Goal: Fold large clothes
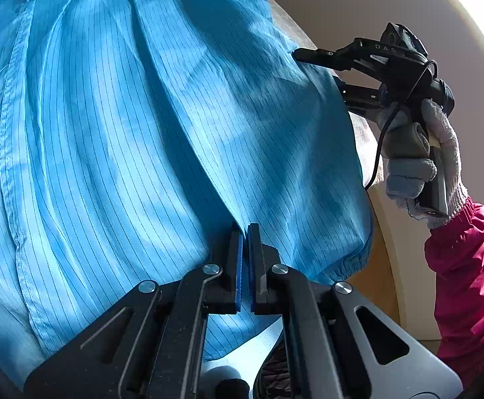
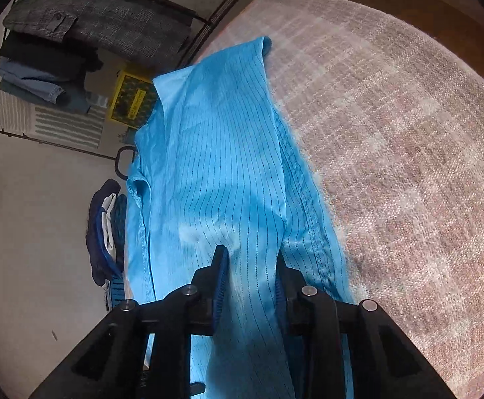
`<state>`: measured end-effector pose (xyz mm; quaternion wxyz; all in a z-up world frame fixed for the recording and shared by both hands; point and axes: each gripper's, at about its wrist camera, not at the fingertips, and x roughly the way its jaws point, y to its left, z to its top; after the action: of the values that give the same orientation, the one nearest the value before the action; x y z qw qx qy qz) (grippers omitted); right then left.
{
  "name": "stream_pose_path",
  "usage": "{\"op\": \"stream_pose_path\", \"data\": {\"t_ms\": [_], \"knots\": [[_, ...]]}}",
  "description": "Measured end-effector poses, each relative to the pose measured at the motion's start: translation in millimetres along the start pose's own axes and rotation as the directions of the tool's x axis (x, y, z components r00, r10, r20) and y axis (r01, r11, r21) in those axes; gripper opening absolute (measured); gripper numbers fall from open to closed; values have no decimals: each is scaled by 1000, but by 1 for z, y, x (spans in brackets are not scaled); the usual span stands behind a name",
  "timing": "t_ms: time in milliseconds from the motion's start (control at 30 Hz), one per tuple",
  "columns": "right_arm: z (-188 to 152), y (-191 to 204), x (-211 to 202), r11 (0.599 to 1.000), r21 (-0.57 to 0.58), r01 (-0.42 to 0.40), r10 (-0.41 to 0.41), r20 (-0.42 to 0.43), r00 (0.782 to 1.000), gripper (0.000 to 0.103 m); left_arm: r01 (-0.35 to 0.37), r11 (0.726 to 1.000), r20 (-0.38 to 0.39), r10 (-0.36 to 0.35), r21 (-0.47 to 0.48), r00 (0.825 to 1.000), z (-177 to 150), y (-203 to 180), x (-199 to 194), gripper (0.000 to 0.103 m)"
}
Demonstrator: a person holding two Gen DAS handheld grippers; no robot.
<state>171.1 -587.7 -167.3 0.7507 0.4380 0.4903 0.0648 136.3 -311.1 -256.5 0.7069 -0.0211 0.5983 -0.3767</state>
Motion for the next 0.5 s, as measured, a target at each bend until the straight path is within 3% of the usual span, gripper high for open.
{"op": "stream_pose_path", "data": {"t_ms": [100,167,233,300,333,367,400,500], "knots": [[1,21,-15,995,-93,21,-11,102,995,4,3,1000,-3,-3,-1,1000,-2,-1,-2,1],[1,40,-27,973,-201,112,-83,149,985,4,-2,1000,-4,2,7,1000,-2,0,-2,1],[3,40,-20,945,-232,232,-209,120,971,4,-3,1000,-8,4,17,1000,3,6,0,1],[7,25,-9,928,-201,315,-309,59,949,8,-4,1000,-12,4,18,1000,5,1,6,1],[9,21,-9,919,-188,347,-340,69,938,8,-4,1000,-13,5,18,1000,5,0,7,1],[11,16,-14,922,-173,347,-335,93,938,14,-5,1000,-13,5,17,1000,6,-6,7,1],[12,13,-21,933,-150,327,-311,124,942,29,-5,1000,-13,5,17,1000,6,-7,8,1],[9,6,-41,965,-101,242,-224,166,960,31,1,1000,-12,-1,14,1000,8,-8,11,1]]}}
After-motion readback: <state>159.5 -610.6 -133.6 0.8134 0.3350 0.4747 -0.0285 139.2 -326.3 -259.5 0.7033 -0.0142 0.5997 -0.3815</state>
